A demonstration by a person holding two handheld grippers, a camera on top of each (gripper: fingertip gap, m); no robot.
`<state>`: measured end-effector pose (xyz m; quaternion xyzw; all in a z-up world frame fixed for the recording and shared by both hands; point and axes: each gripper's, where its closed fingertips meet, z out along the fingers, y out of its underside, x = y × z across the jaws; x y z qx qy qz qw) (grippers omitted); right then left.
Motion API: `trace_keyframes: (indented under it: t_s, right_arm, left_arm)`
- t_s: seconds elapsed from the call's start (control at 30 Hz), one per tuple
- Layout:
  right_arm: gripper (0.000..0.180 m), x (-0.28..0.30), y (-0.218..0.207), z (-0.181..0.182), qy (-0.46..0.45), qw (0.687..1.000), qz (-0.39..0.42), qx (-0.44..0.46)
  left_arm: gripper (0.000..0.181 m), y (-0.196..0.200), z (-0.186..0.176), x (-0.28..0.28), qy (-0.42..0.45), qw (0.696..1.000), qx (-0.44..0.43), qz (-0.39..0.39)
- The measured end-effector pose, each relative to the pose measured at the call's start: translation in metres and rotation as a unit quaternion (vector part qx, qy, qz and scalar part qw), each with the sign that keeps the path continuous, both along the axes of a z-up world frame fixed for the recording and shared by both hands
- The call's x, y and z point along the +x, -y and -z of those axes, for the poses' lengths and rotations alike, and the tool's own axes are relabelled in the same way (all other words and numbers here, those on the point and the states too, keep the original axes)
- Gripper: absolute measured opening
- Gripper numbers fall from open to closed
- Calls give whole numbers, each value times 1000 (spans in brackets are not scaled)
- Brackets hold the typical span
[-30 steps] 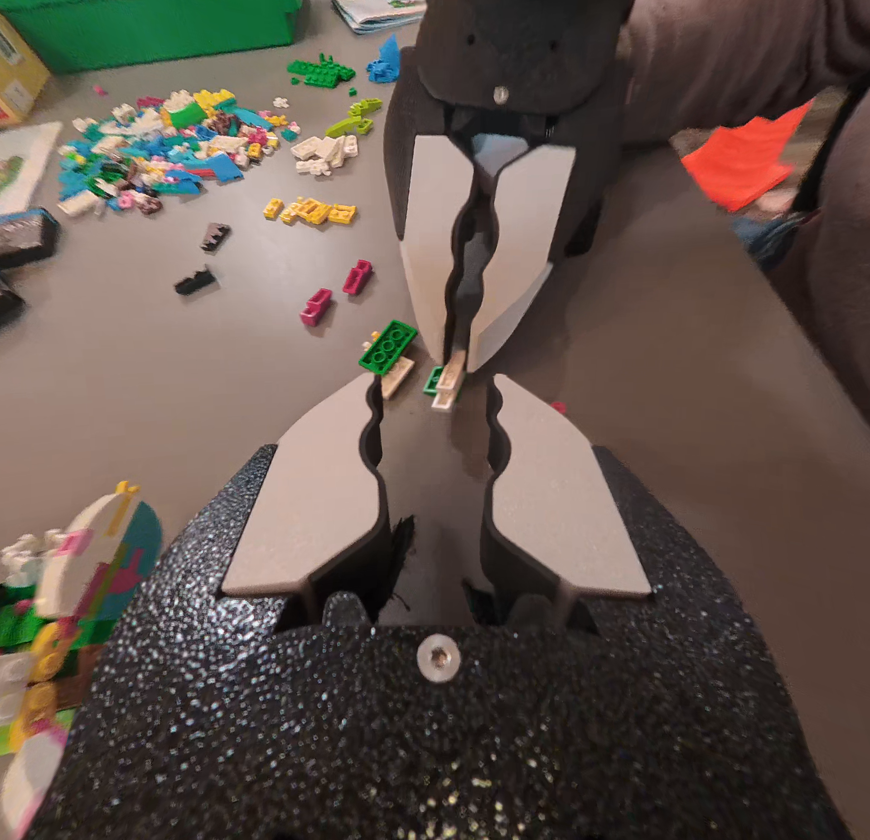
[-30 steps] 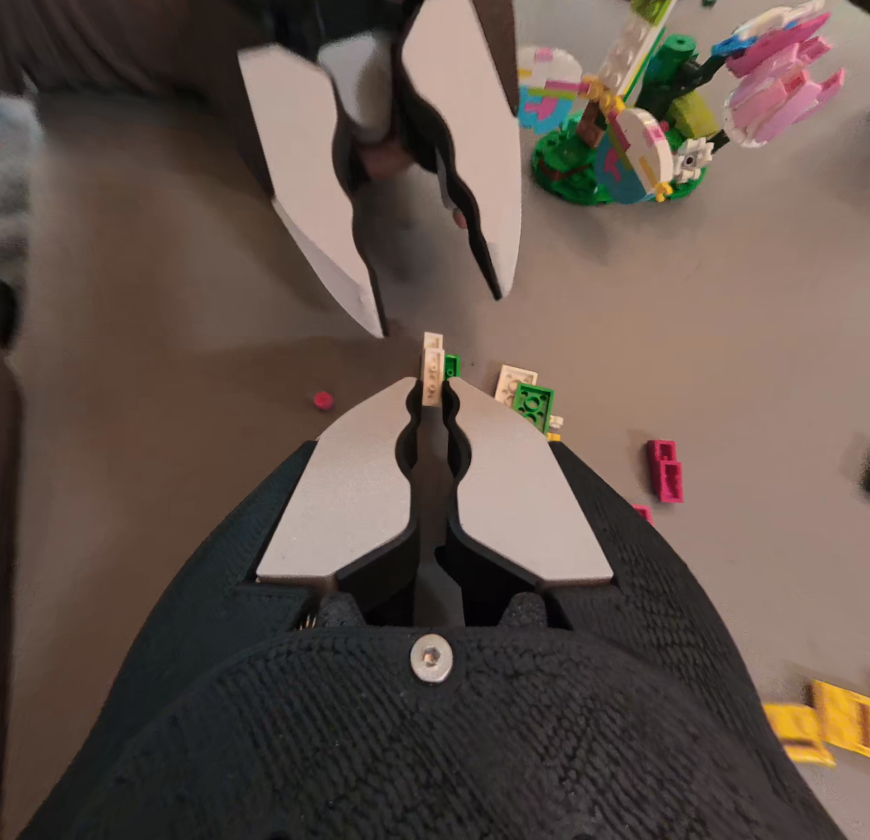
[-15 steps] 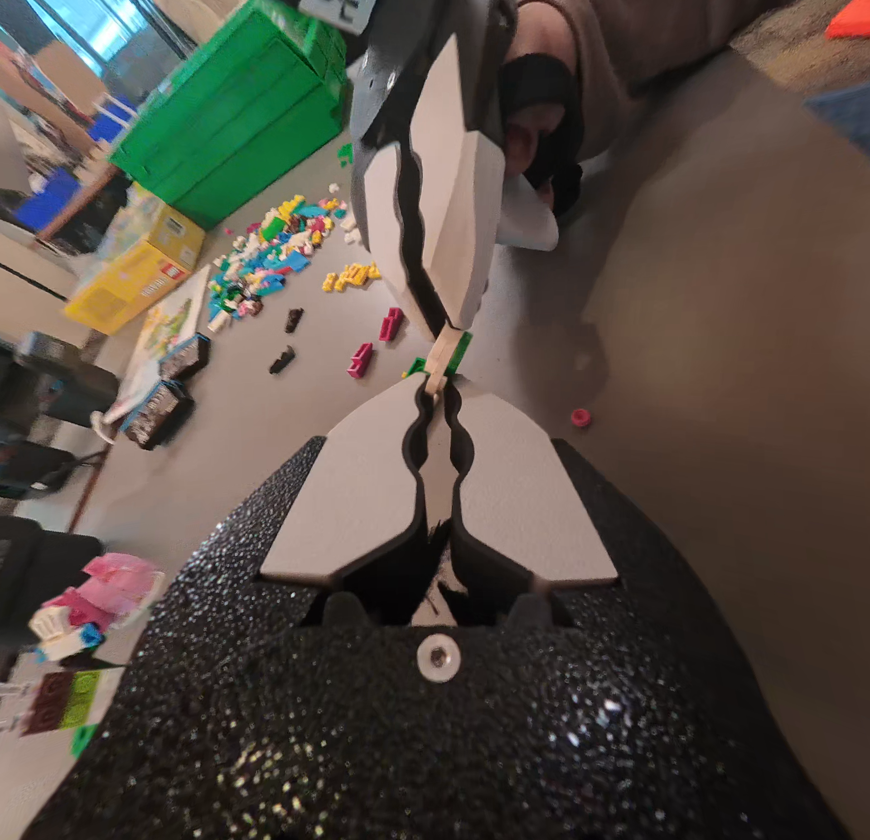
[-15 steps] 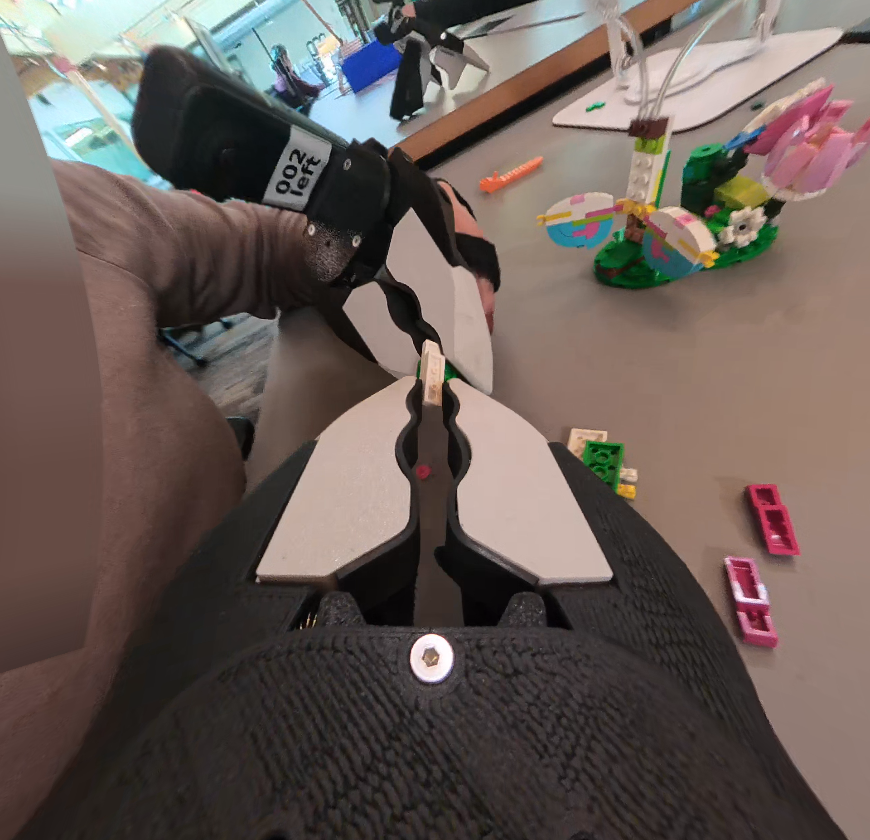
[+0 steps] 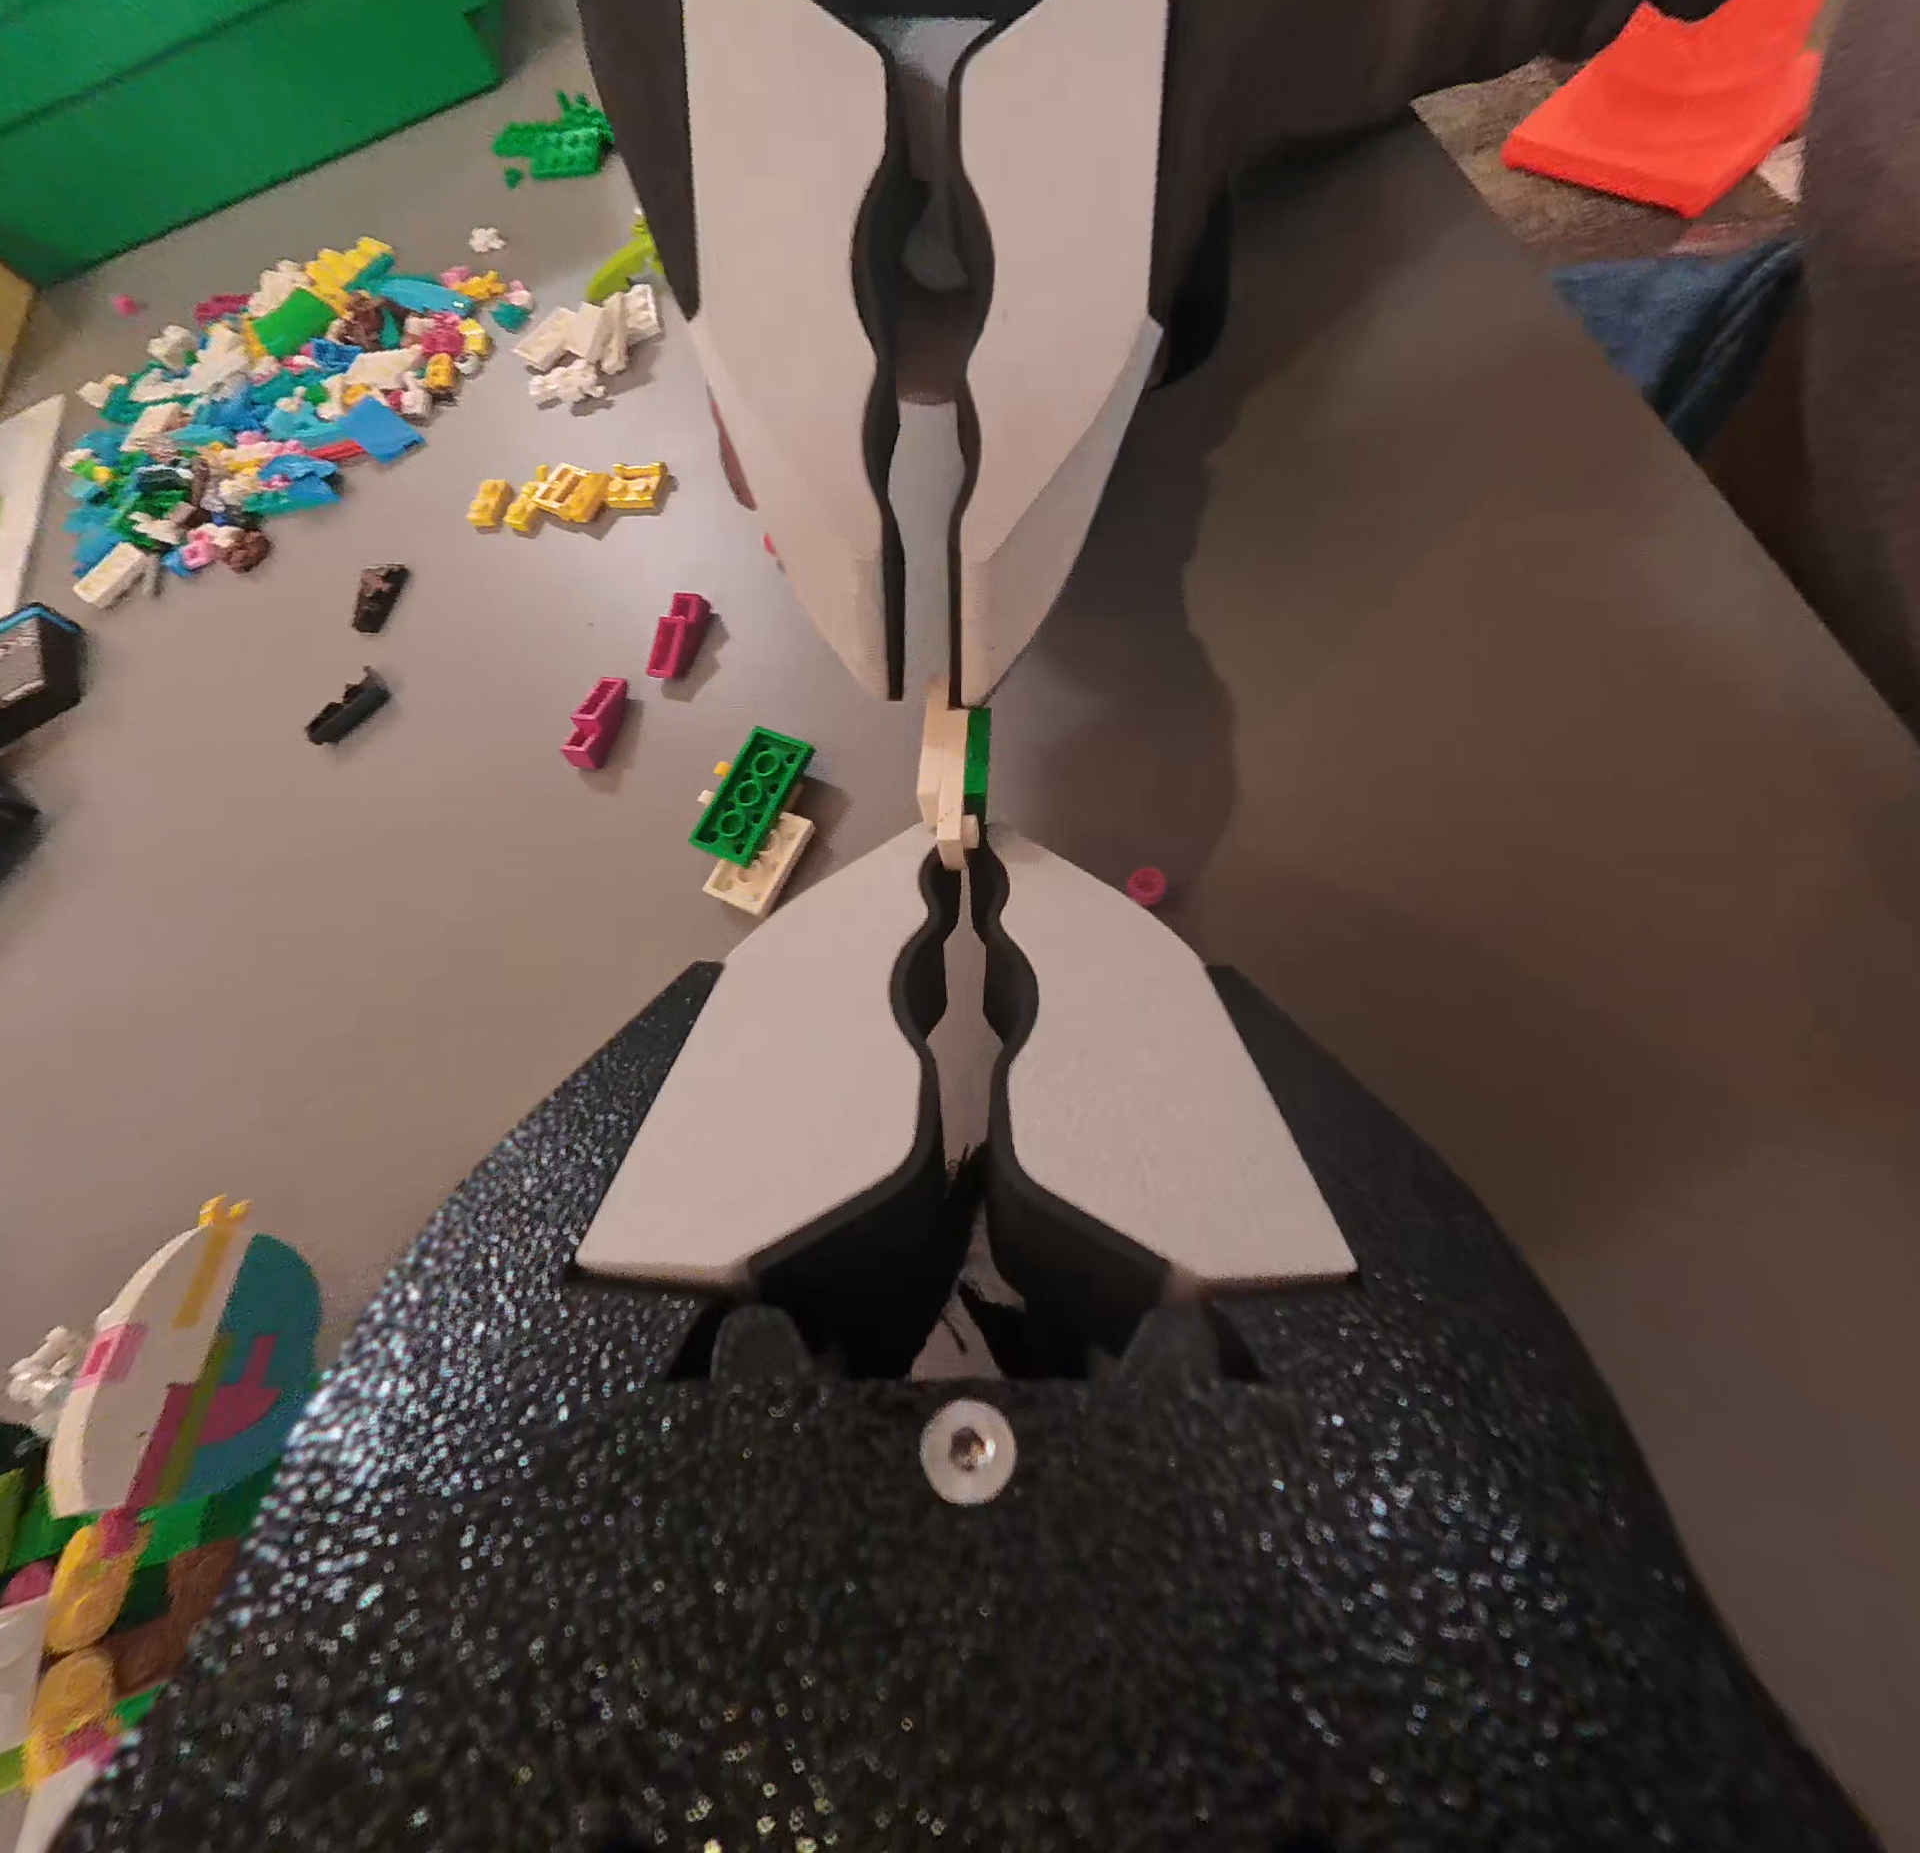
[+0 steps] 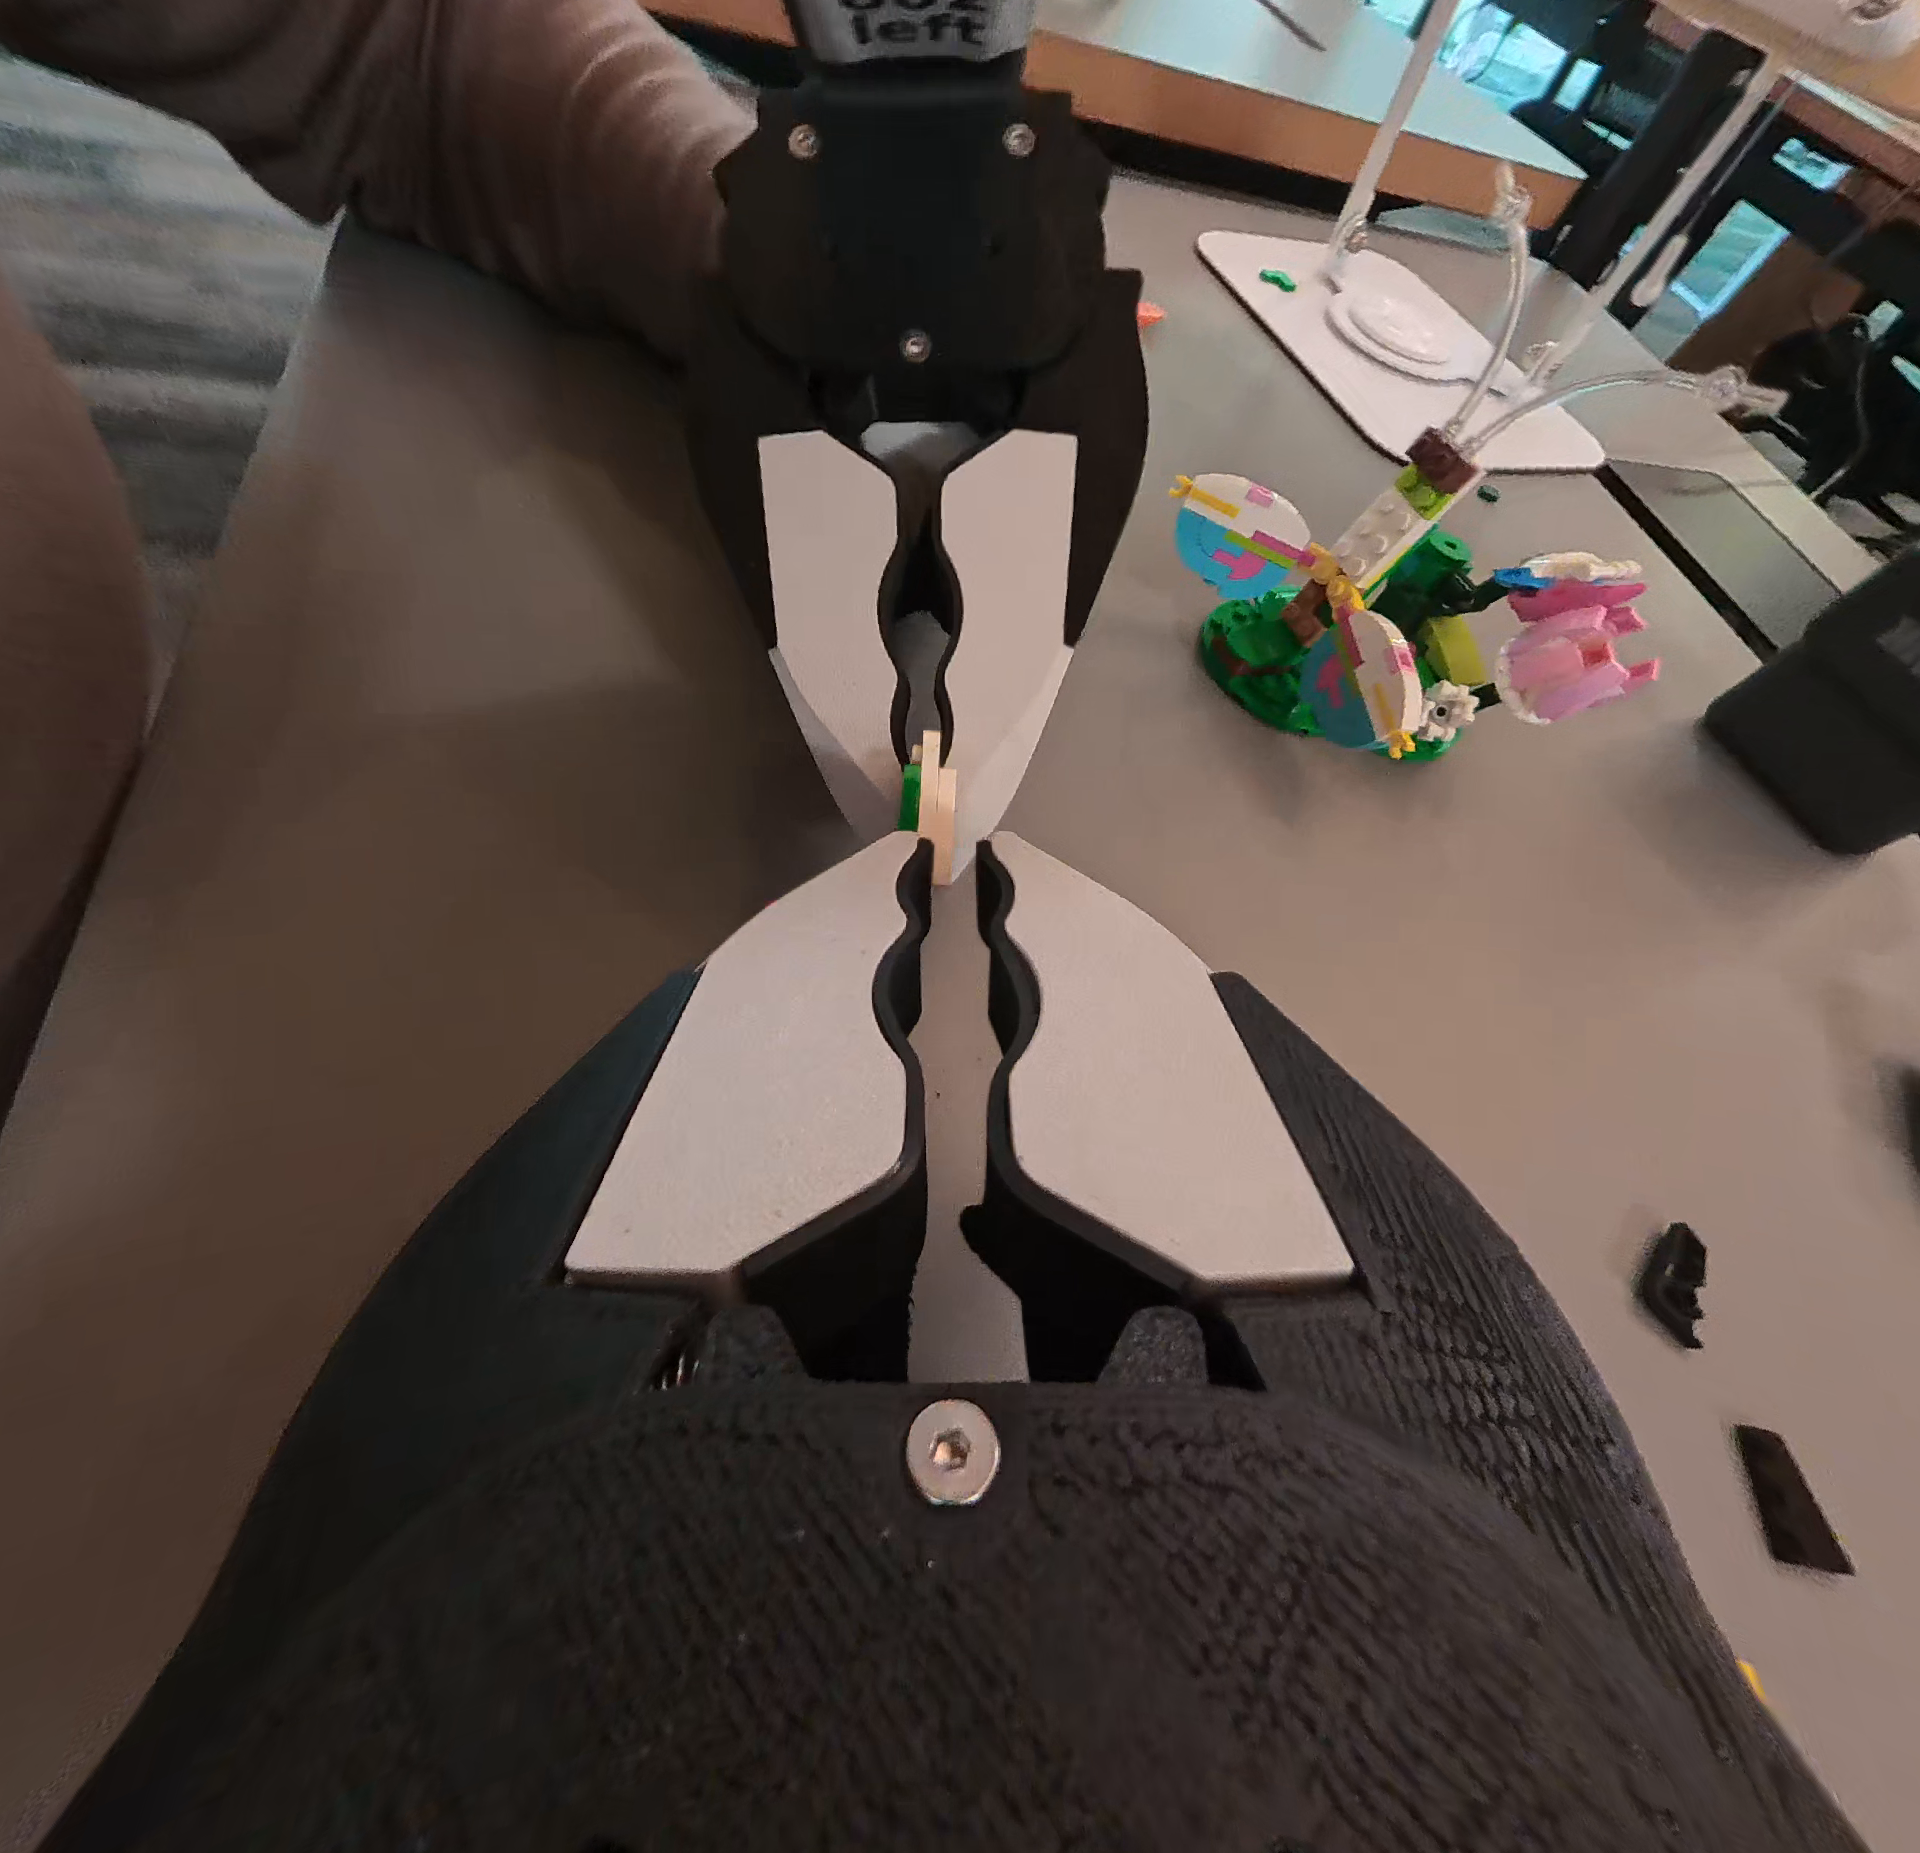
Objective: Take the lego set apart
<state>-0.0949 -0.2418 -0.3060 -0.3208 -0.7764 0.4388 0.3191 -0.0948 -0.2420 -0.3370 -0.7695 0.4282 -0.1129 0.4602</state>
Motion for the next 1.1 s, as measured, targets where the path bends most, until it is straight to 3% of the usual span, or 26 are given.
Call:
trace_keyframes:
  t_s: [0.43,0.63,0.8,1.1]
  right_arm:
    - [20,15,7,2,57,996,-68,-11]
    - [15,14,9,7,63,995,-73,16]
    - [4,15,15,4,63,994,-90,-11]
    - [3,33,32,-16,95,949,-188,-234]
  left_arm:
    - [1,8,3,10,6,999,-9,31]
    - [1,11,1,15,9,999,-8,42]
    - [1,13,0,17,16,999,-7,52]
    - [1,30,-21,39,3,982,119,144]
